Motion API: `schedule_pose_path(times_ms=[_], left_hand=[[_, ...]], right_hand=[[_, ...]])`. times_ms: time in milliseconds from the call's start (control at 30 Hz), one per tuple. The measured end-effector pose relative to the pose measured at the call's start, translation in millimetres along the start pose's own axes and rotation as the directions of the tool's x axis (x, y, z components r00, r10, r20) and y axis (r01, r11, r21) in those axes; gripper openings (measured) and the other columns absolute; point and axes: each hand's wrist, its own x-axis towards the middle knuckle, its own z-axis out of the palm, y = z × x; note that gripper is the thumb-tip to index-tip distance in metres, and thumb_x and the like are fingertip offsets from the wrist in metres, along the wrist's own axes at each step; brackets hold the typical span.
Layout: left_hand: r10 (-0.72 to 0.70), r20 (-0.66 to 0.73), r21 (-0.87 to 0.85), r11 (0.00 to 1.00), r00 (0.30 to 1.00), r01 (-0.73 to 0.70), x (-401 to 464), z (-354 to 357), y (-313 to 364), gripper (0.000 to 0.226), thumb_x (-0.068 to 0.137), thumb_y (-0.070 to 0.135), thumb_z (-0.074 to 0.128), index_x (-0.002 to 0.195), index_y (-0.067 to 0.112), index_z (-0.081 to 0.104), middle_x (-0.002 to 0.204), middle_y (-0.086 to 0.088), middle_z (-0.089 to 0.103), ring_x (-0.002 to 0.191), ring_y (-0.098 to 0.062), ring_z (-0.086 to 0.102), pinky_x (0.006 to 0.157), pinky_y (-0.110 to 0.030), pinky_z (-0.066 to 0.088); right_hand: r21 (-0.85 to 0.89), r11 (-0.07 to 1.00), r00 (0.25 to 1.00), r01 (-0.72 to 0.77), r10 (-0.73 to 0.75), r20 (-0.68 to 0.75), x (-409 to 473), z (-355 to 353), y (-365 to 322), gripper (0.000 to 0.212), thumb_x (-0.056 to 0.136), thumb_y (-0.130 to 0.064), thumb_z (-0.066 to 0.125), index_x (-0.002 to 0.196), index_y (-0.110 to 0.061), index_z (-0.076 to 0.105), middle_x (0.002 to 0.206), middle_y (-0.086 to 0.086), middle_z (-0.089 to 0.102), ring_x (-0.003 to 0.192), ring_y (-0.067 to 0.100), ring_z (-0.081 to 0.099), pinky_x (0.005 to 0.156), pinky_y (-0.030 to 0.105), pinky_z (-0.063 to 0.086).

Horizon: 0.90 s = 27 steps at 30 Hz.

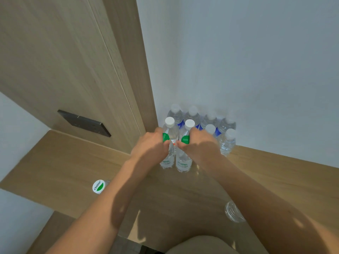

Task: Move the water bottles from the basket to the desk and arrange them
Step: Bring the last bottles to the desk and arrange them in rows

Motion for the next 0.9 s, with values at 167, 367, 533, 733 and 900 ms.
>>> schedule_pose_path(times_ms=[167, 367, 533, 733, 900], left_hand=[[-0.042, -0.057, -0.065, 0.997, 0.997, 0.039, -24.7, -10.7, -6.0, 0.029, 0.097, 0.034, 0.047, 0.122, 0.019, 0.047, 0.095, -0.003, 0.063, 0.084, -0.028, 0.053, 0.07, -0.035, 0.039], [-0.047, -0.151, -0.022, 0.999, 0.987, 0.044, -47.7, -15.9, -20.2, 0.031, 0.095, 0.038, 0.046, 0.119, 0.02, 0.056, 0.108, -0.003, 0.067, 0.103, -0.03, 0.058, 0.083, -0.038, 0.047], [-0.114, -0.226, 0.132, 0.98, 0.967, 0.147, -65.0, -25.4, -35.8, 0.043, 0.088, 0.047, 0.041, 0.113, 0.02, 0.063, 0.109, -0.005, 0.065, 0.103, -0.03, 0.054, 0.093, -0.04, 0.04], [-0.323, -0.306, 0.229, 0.888, 0.895, 0.399, -102.6, -41.4, -67.7, 0.059, 0.089, 0.061, 0.043, 0.128, 0.018, 0.054, 0.118, -0.009, 0.047, 0.109, -0.029, 0.041, 0.089, -0.042, 0.038], [-0.533, -0.05, 0.188, 0.826, 0.845, 0.532, -121.0, -29.2, -88.7, 0.057, 0.091, 0.064, 0.041, 0.128, 0.021, 0.041, 0.116, -0.009, 0.057, 0.104, -0.032, 0.055, 0.079, -0.04, 0.046]], right_hand=[[-0.116, 0.971, 0.946, 0.207, -0.229, -0.229, -18.9, -4.0, 3.6, 0.056, 0.085, -0.051, 0.065, 0.119, -0.008, 0.054, 0.089, 0.005, 0.059, 0.08, 0.025, 0.058, 0.066, 0.033, 0.045], [-0.155, 0.864, 0.822, 0.48, -0.504, -0.264, -46.9, -4.3, -18.8, 0.043, 0.083, -0.042, 0.055, 0.11, -0.009, 0.062, 0.096, 0.008, 0.063, 0.085, 0.029, 0.059, 0.075, 0.042, 0.051], [-0.08, 0.814, 0.805, 0.576, -0.581, -0.122, -65.3, 12.5, -38.7, 0.04, 0.083, -0.034, 0.064, 0.115, -0.012, 0.057, 0.111, 0.007, 0.059, 0.097, 0.03, 0.058, 0.084, 0.045, 0.047], [-0.11, 0.802, 0.804, 0.587, -0.594, -0.033, -70.8, 29.5, -59.6, 0.049, 0.087, -0.036, 0.063, 0.127, -0.012, 0.052, 0.127, 0.011, 0.054, 0.116, 0.032, 0.052, 0.1, 0.043, 0.04], [-0.128, 0.785, 0.794, 0.606, -0.607, 0.033, -73.6, 36.6, -66.6, 0.051, 0.09, -0.037, 0.061, 0.133, -0.013, 0.047, 0.132, 0.011, 0.051, 0.121, 0.031, 0.049, 0.103, 0.04, 0.038]])
